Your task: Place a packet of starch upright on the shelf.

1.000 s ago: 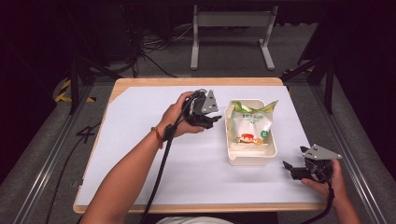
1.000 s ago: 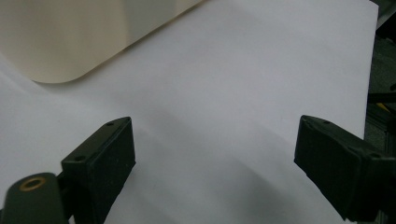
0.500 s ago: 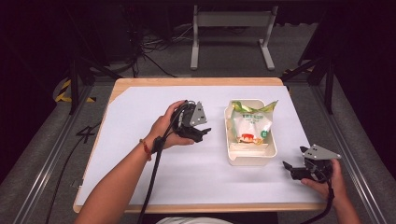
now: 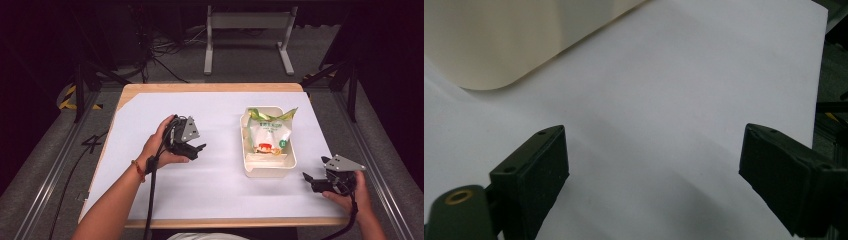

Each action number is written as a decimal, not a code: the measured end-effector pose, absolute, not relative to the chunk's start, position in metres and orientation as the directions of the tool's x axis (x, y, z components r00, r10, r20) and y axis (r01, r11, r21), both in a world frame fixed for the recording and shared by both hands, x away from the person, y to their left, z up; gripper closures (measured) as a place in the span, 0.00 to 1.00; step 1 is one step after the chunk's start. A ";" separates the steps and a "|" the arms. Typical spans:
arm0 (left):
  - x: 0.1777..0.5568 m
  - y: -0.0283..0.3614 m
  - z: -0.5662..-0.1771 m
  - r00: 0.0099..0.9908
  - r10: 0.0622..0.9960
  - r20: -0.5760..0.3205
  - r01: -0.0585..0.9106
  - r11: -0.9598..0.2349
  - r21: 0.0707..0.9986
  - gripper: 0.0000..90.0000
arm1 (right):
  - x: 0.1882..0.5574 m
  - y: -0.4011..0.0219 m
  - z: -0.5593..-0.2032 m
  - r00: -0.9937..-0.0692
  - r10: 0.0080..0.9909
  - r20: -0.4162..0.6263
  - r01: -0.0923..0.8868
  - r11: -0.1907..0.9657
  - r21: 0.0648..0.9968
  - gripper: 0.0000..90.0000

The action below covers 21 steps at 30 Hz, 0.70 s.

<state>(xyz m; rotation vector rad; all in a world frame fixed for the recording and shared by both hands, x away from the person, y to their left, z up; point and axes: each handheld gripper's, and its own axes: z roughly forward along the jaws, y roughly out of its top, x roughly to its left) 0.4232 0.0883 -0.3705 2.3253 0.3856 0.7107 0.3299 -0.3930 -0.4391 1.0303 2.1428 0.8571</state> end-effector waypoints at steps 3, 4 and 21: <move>0.422 0.098 -0.376 0.805 0.454 0.383 0.099 -0.739 0.667 0.14 | 0.330 -0.393 -0.439 -0.515 0.824 -0.237 0.433 0.489 0.758 0.13; 0.420 0.103 -0.379 0.807 0.452 0.379 0.108 -0.744 0.659 0.13 | 0.330 -0.393 -0.439 -0.514 0.824 -0.237 0.433 0.488 0.758 0.13; 0.399 0.160 -0.410 0.798 0.503 0.333 0.197 -0.739 0.644 0.10 | 0.332 -0.391 -0.440 -0.522 0.819 -0.238 0.432 0.494 0.755 0.13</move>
